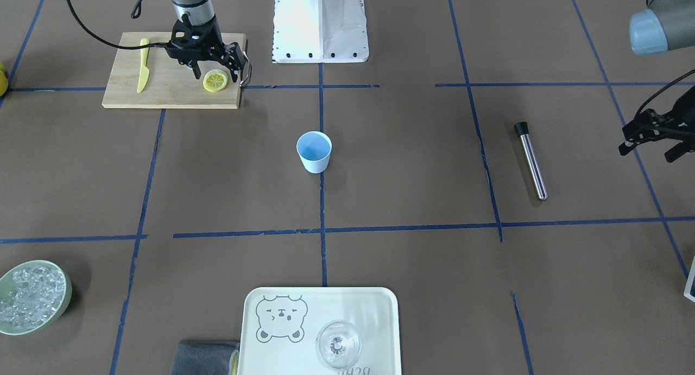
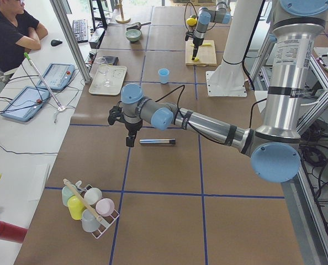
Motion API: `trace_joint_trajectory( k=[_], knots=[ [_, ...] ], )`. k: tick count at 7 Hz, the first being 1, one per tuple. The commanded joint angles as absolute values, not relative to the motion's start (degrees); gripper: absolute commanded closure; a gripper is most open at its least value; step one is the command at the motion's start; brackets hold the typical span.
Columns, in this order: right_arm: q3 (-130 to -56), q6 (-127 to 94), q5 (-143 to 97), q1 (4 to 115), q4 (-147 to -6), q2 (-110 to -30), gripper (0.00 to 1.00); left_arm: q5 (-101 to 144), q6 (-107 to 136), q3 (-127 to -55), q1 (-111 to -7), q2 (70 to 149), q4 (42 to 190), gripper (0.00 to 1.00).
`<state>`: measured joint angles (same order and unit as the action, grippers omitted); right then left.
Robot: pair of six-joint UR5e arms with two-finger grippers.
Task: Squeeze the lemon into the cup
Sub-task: 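Lower the right gripper and close it on the lemon slice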
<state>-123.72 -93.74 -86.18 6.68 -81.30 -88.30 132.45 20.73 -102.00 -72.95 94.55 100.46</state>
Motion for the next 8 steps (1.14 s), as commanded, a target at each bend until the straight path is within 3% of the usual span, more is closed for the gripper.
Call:
trace_joint_trajectory(
  k=[1,8],
  knots=[
    [-123.49,-93.69,-86.31,6.59,-81.21,-88.24,0.00,132.45,20.65,-101.95,-72.95,94.57,100.46,0.00],
    [-121.99,-93.52,-87.01,6.94,-79.63,-88.68,0.00,132.45,20.57,-102.04,-72.95,94.57,100.46,0.00]
  ],
)
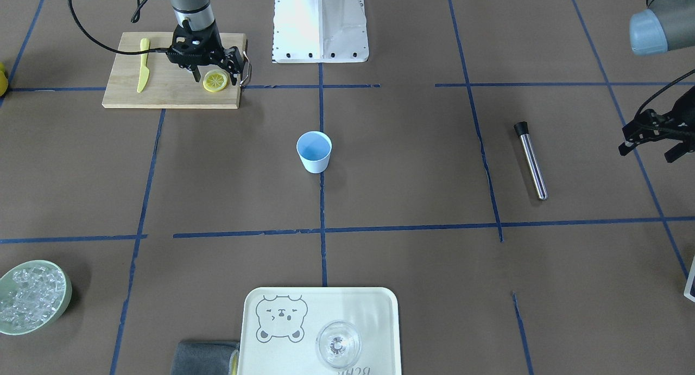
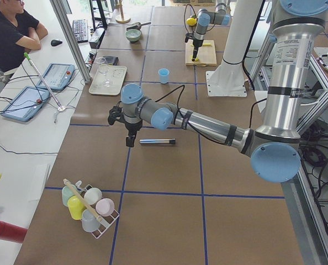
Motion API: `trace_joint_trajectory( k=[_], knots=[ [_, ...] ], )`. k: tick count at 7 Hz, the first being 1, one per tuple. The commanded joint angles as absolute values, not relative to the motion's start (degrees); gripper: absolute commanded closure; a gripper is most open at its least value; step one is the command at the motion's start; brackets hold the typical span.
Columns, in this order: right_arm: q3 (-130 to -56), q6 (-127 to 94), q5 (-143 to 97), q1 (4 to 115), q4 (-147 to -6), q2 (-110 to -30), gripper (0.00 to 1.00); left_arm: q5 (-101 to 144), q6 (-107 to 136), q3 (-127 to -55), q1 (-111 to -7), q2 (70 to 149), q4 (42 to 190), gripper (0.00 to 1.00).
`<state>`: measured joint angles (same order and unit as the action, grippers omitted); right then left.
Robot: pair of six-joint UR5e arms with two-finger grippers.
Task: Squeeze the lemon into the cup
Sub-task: 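Lower the right gripper and close it on the lemon slice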
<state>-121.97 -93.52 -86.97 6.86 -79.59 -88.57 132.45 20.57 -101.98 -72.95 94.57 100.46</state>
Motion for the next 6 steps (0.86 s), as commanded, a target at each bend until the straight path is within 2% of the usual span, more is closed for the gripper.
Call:
trace_joint_trajectory(
  k=[1,5,6],
  knots=[
    [-121.82,-93.60,-86.92,6.86,-79.63,-88.77,0.00,132.45,20.57,-102.04,-72.95,94.57,100.55,0.00],
    [-121.82,-93.60,-87.01,6.86,-79.63,-88.59,0.00,132.45,20.57,-102.04,-72.95,94.57,100.55,0.00],
    [-121.82,-93.60,-87.10,6.86,-79.63,-88.42,0.12,132.45,20.57,-101.95,-72.95,94.57,100.46,0.00]
  ],
)
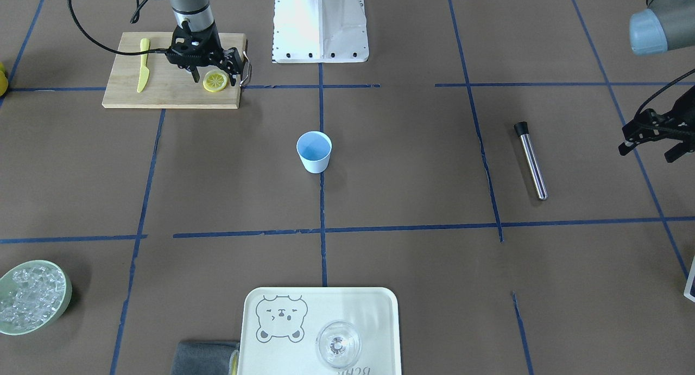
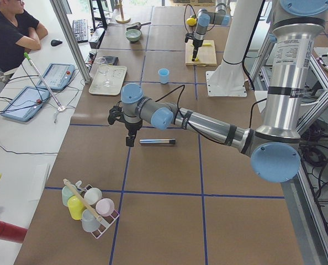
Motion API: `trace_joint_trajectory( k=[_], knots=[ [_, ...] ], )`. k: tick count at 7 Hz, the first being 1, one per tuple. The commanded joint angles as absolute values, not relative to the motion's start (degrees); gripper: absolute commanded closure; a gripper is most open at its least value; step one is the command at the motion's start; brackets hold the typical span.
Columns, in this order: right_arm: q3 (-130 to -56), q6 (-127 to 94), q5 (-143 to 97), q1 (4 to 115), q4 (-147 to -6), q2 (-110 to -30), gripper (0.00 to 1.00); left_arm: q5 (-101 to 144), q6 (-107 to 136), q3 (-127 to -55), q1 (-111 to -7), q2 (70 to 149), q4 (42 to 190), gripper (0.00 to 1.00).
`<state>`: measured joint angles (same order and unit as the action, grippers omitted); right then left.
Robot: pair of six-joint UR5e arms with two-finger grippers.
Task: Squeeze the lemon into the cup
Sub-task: 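Lower the right gripper and close it on the lemon slice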
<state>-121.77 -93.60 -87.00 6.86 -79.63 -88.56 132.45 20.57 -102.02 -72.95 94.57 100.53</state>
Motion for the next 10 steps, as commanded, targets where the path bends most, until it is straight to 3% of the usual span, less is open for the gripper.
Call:
trace_joint_trajectory(
  k=[1,10],
  knots=[
    [-121.82,-93.60,-87.27,6.86,-79.63,-88.42,0.20,132.45,20.57,-101.87,-72.95,94.57,100.55,0.00],
    [-122.43,-93.60,-87.71,6.94,-79.63,-88.68,0.46,132.45,20.57,-101.87,-72.95,94.92,100.55,0.00]
  ],
)
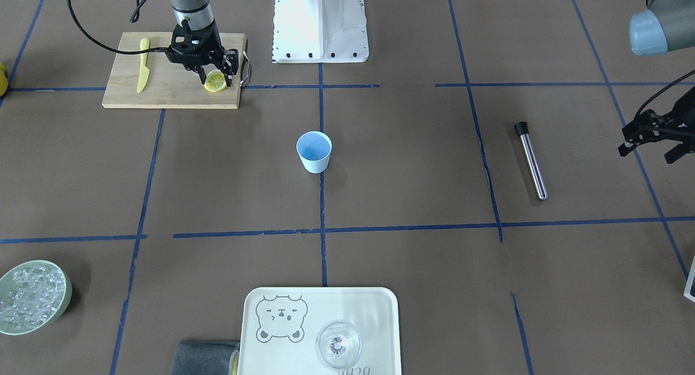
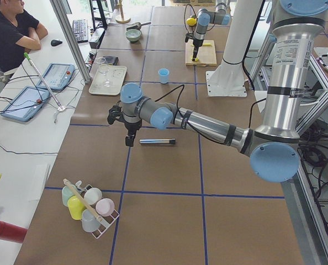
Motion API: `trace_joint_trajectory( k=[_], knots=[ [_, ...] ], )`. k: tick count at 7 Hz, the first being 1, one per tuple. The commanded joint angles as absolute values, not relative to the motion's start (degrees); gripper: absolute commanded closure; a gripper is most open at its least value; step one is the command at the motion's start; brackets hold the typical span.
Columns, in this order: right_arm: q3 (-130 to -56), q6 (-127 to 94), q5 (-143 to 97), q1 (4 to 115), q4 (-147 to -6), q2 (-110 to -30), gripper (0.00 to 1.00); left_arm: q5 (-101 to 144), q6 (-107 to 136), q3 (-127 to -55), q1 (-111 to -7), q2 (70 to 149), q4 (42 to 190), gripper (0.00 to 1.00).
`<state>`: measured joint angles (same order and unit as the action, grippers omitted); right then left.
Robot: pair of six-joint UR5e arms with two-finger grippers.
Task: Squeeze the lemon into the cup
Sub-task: 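Lower the right gripper and close it on the lemon slice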
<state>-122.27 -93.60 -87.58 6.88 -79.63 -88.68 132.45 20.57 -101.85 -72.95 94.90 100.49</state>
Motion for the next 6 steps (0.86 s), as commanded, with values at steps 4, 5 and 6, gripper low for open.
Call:
trace_joint_trajectory(
  k=[4,5,6],
  knots=[
    [-123.40,-93.60,-88.42,7.29,-79.72,-88.77,0.45,132.45,20.57,-101.95,-72.95,95.01,100.46,0.00],
    [-123.40,-93.60,-88.42,7.56,-79.63,-88.86,0.45,132.45,20.57,-101.87,-72.95,95.01,100.55,0.00],
    [-123.49,-93.52,-88.50,7.82,-79.72,-88.86,0.44,132.45,20.57,-101.87,-72.95,95.10,100.46,0.00]
  ],
)
